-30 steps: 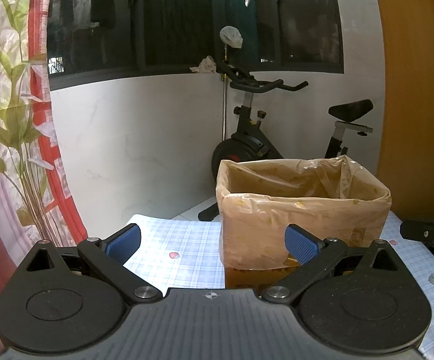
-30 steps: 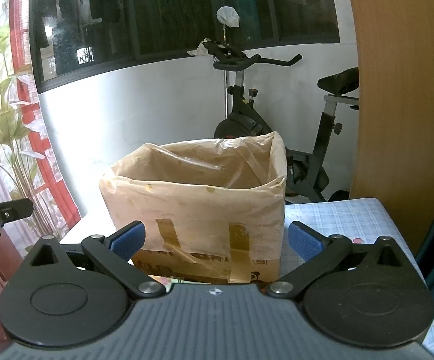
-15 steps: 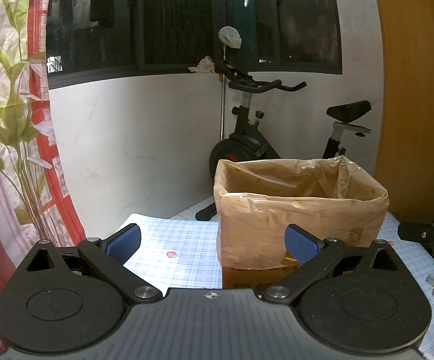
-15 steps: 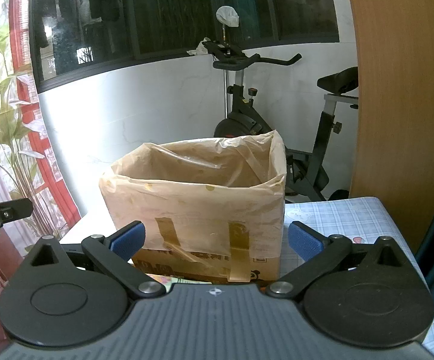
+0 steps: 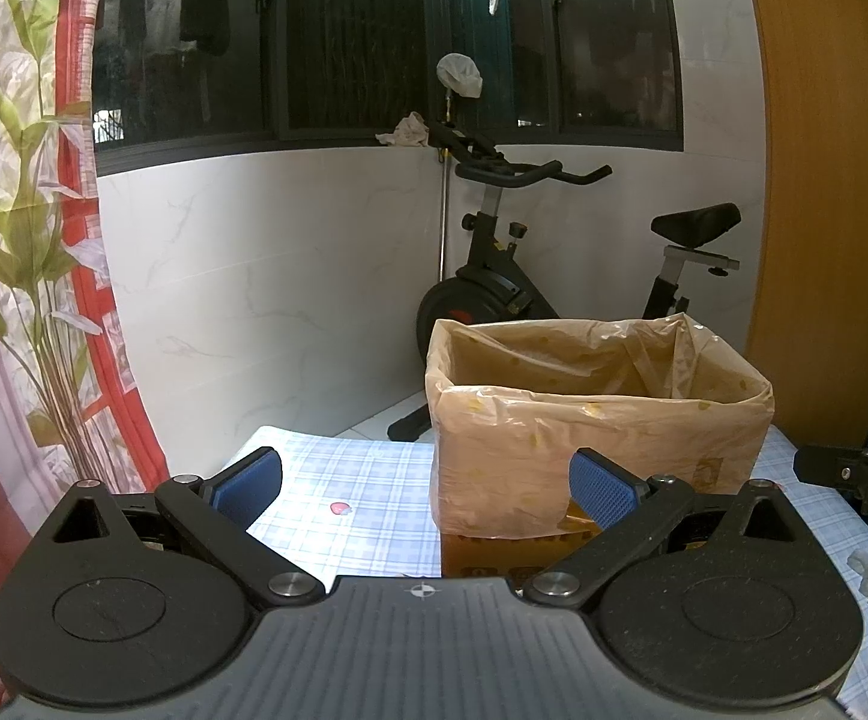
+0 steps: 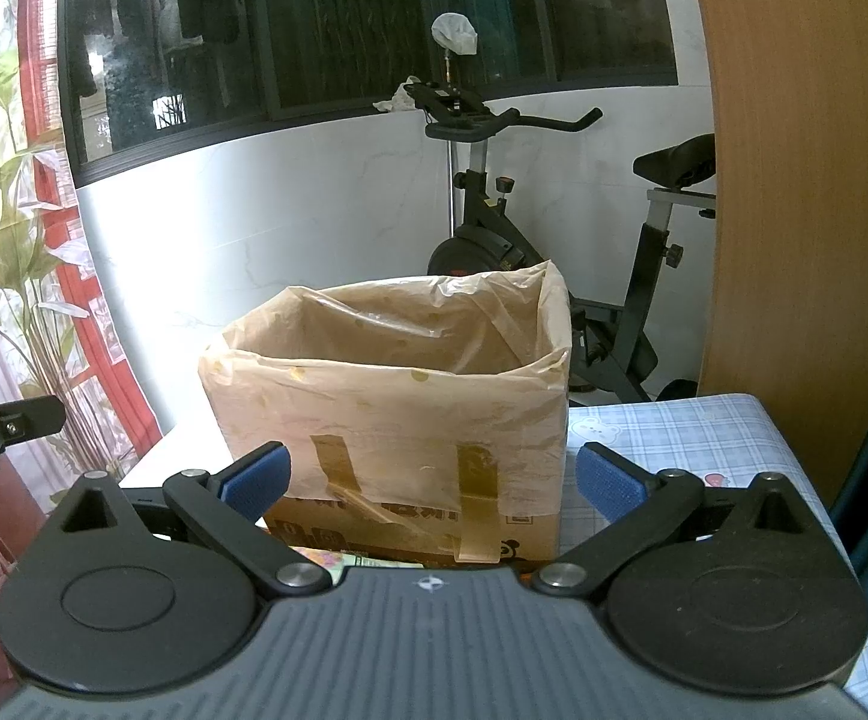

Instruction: Organize snacks

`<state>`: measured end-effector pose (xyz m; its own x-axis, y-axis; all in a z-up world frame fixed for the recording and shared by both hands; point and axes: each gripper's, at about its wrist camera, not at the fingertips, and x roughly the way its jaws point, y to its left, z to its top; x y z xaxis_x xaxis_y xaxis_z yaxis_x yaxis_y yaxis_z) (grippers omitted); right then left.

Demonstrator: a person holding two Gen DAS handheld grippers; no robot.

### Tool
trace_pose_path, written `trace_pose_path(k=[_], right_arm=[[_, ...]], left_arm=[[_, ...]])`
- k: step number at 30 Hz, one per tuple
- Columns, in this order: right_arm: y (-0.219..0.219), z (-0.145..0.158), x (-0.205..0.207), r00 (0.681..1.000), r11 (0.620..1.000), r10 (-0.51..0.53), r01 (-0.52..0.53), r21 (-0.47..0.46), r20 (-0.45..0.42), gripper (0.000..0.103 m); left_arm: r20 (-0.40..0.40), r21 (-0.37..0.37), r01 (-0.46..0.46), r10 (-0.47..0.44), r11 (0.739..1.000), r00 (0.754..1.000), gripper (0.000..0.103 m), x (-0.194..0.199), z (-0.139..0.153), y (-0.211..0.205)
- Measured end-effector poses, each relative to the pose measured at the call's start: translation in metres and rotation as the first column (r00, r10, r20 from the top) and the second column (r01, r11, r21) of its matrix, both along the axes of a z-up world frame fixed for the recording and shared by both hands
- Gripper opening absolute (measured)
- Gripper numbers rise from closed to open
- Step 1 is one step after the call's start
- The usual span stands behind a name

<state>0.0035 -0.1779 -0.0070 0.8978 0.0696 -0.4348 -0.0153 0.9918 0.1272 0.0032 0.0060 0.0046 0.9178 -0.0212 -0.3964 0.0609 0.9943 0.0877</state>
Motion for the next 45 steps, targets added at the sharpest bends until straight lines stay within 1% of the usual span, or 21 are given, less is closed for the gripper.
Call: trace_pose_path(k=[13,18,25,30,34,40,45], right_arm=[[0.000,0.000,0.000,1.000,1.000,0.000,0.000,0.002,0.001,0.103],[-0.001,-0.001,-0.003,1.000,1.000,0.006,-0.007,0.017,0.024,0.103],[-0.003,-0.005,-0.006,0.998,0.999,0.015,-0.017,0.036,0.057,0.103],[0.000,-0.008,-0.005,0.998,1.000,0.010,-0.011,0.024,0.060,0.103],[0.000,-0.010,-0.005,0.998,0.999,0.007,-0.009,0.031,0.060,0.103],[0.001,-0.015,-0.005,0.998,1.000,-0.001,-0.001,0.031,0.063,0.103],[0.000,-0.022,-0.005,0.998,0.997,0.000,-0.004,0.077,0.060,0.103]], left_arm=[[0.001,-0.018,0.005,-0.005,1.000,1.000,0.103,0.000,-0.001,0.001],[0.009,-0.031,-0.002,0.003,1.000,1.000,0.103,0.001,-0.004,0.004],[0.015,-0.101,0.013,-0.012,0.995,1.000,0.103,0.002,-0.010,0.012],[0.006,-0.111,0.020,-0.019,0.994,1.000,0.103,0.004,-0.014,0.011],[-0.005,-0.123,0.027,-0.028,0.992,1.000,0.103,0.006,-0.017,0.014],[0.021,-0.121,0.039,-0.037,0.992,0.999,0.103,0.005,-0.021,0.016],[0.024,-0.081,0.022,-0.020,0.996,0.999,0.103,0.005,-0.028,0.019]])
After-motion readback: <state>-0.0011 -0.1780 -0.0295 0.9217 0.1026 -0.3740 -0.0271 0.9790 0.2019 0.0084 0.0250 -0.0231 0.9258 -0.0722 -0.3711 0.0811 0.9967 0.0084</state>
